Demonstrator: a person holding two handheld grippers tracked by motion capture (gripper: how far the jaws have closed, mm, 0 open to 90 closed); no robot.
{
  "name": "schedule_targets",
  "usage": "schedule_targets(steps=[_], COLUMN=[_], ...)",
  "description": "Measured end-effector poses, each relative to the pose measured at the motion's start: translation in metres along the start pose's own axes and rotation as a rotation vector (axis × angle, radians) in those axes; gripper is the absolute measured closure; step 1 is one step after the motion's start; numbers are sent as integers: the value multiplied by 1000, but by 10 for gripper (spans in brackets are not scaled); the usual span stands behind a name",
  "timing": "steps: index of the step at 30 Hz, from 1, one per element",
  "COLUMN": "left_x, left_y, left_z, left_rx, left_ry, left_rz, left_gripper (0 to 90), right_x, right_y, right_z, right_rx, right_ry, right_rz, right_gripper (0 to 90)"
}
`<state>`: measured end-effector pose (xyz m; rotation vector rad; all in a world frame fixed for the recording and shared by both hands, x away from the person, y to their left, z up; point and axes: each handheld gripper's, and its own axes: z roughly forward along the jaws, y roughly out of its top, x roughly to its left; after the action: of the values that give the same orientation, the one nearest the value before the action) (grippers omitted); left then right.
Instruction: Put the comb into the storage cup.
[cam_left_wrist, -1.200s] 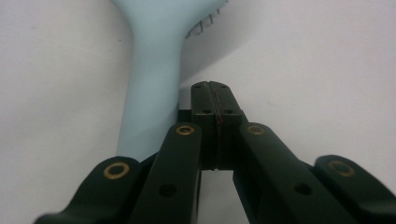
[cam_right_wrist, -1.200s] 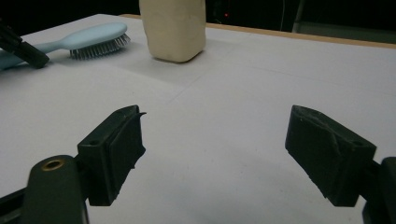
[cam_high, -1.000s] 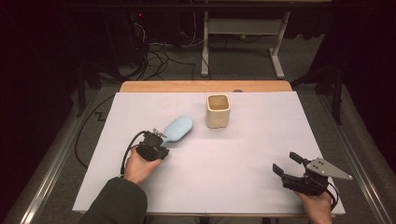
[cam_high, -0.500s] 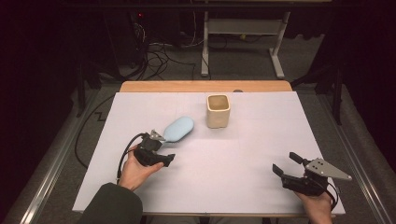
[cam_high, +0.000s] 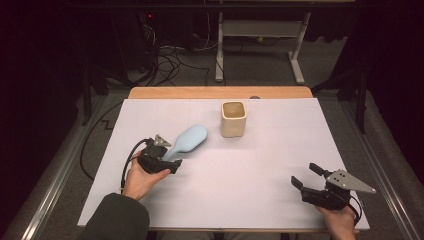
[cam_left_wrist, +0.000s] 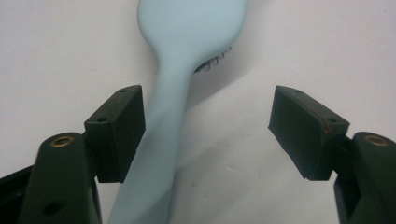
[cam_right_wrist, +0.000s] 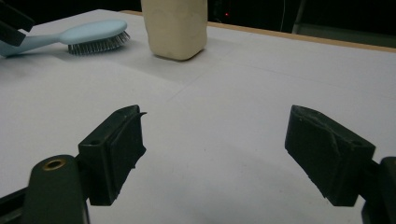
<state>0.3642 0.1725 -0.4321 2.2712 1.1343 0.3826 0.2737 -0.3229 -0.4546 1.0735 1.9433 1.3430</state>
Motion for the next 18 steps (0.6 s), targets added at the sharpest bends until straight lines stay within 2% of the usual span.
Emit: schedule_targets(steps=[12,18], left_x=[7,9], left_y=[18,22], left_z=[7,19], left_rx=[43,81], left_ry=[22,2], left_rz=[30,22], left_gripper=[295,306], right_x=[0,0], right_y=[0,0], right_z=[0,0], right_rx=[3,4], right_ry=[-1,-5], right_rz=[-8,-7], right_gripper=[202,202])
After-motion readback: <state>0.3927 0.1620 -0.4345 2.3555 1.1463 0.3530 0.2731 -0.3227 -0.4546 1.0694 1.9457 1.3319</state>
